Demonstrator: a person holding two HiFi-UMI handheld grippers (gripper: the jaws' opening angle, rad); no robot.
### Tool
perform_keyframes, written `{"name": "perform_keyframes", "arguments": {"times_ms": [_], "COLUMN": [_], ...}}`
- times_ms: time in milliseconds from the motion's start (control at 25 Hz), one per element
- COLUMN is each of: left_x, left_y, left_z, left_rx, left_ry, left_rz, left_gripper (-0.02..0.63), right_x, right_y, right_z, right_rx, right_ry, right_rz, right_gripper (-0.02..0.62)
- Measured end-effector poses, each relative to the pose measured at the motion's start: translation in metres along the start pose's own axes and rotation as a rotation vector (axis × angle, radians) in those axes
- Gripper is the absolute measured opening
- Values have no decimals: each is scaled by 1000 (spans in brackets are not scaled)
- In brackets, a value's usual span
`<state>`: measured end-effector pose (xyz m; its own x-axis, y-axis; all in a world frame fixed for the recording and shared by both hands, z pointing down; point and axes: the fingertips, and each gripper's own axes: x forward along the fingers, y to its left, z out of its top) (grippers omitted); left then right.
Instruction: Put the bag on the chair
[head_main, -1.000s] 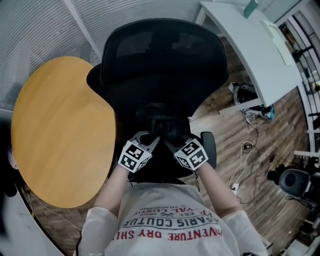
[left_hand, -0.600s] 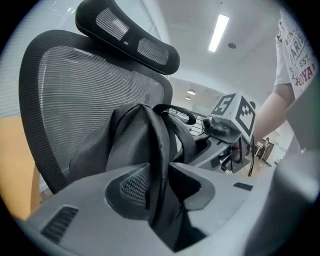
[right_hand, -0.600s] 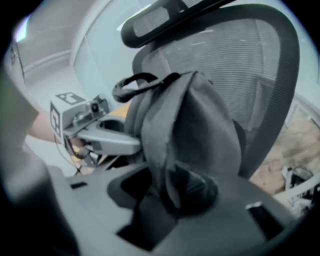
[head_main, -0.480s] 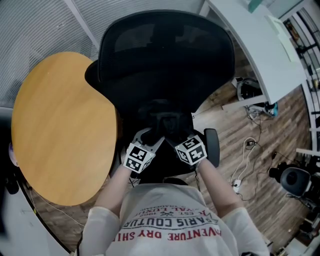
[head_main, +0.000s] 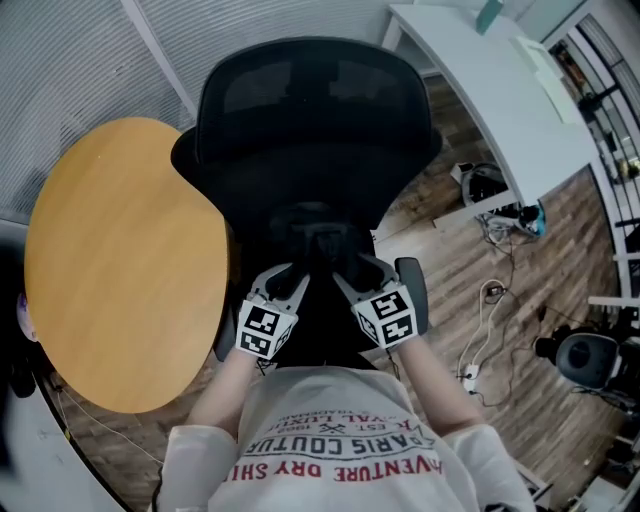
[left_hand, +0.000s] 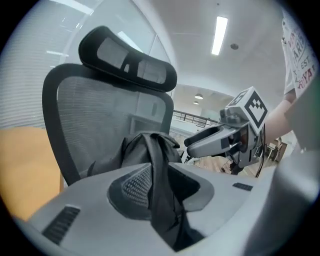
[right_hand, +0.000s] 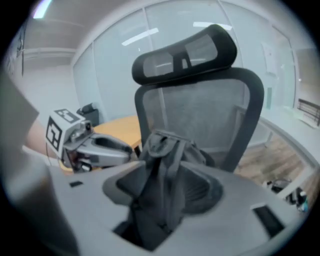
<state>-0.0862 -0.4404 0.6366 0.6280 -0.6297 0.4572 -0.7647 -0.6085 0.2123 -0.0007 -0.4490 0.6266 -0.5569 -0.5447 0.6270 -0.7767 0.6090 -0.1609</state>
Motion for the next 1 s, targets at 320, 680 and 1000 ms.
{"name": "perform_keyframes", "arguments": {"times_ms": [320, 680, 1000], "left_x": [-38, -81, -103], "left_y": [-32, -77, -98], "left_z": [60, 144, 186], "left_rx": [92, 255, 240], "left_ry": [-135, -274, -333], "left_rz": [37, 68, 56], "left_gripper": [31, 28, 28], "right_x": [-58, -133, -163], "right_y": [21, 40, 42], "right_z": [44, 120, 139], "right_rx": [-136, -228, -237], "right_ry": [-160, -428, -509], "right_rz": [-4, 33, 41], "right_gripper": [35, 28, 26]}}
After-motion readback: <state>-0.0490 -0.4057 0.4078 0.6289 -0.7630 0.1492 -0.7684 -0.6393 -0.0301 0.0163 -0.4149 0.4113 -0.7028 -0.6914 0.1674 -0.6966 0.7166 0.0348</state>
